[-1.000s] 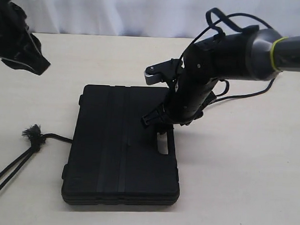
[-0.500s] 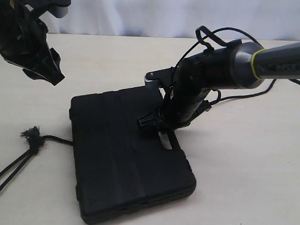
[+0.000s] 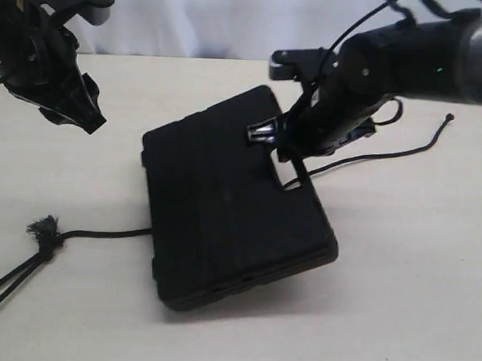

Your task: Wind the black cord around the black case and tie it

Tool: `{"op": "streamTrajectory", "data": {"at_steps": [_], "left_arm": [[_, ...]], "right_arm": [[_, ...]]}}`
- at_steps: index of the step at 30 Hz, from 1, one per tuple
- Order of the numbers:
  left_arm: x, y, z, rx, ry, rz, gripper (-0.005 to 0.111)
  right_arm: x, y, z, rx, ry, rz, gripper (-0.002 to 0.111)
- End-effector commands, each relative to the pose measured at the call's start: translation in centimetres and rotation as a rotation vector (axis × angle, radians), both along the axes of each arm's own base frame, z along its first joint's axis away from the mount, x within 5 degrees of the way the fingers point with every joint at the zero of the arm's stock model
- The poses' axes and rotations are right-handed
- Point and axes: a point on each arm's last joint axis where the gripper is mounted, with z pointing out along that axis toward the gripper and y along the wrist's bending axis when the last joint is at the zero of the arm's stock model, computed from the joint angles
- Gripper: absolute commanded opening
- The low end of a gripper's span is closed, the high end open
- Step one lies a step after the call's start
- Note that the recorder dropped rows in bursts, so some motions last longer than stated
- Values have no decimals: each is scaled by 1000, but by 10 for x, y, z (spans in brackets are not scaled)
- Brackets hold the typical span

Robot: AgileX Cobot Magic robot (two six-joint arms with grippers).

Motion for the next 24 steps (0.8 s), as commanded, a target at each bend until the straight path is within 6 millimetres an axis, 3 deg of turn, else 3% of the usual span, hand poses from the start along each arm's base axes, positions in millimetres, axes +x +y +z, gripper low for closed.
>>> {"op": "streamTrajectory", "data": {"at_steps": [1, 5, 10, 14, 18, 24], "left_arm": [[0, -3, 0, -6, -10, -33, 48], [0, -12, 1, -81, -24, -107, 48], [7, -33, -4, -269, -47, -228, 48], [15, -39, -33, -300, -15, -262, 46], [21, -38, -65, -244, -26, -268, 31], [27, -41, -68, -243, -99, -318, 6]], "right_arm": [[8, -31, 39, 70, -115, -112, 4], [7, -45, 55, -1, -178, -83, 4], [6, -45, 75, -14, -212, -69, 4], [9, -45, 95, -29, -210, -72, 4], [11, -47, 110, -54, -222, -70, 4], [7, -34, 116, -158, -282, 7, 4]]}}
